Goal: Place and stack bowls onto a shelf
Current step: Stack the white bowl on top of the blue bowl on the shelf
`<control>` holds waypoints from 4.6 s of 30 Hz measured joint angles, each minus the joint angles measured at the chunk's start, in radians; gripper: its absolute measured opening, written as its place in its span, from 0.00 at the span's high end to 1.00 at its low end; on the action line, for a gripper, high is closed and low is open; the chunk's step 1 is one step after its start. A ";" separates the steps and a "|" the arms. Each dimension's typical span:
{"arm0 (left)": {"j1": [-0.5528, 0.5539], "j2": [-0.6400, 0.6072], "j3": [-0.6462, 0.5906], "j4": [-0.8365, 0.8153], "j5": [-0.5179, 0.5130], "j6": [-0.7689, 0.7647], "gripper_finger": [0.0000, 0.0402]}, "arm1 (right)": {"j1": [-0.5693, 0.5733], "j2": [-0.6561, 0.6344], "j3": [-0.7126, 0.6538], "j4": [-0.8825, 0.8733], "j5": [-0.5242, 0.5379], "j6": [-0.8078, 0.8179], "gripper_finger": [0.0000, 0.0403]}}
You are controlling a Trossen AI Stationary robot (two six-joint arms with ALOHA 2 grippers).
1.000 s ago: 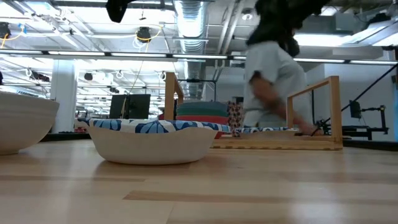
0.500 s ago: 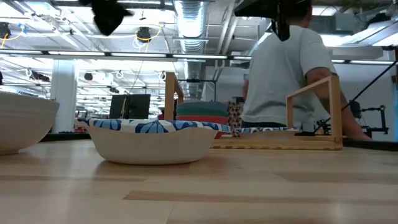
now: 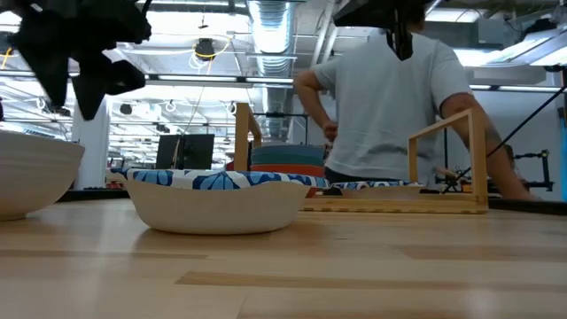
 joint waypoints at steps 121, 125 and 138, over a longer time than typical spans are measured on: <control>0.687 1.070 1.369 -0.266 -0.223 0.040 0.88 | 0.005 0.000 0.001 0.017 -0.023 -0.018 0.88; 0.686 1.070 1.395 -0.269 -0.222 0.040 0.77 | 0.005 0.000 0.001 0.017 -0.023 -0.018 0.88; 0.697 1.020 1.489 -0.151 -0.065 -0.046 0.59 | 0.005 0.000 0.001 0.018 -0.023 -0.016 0.88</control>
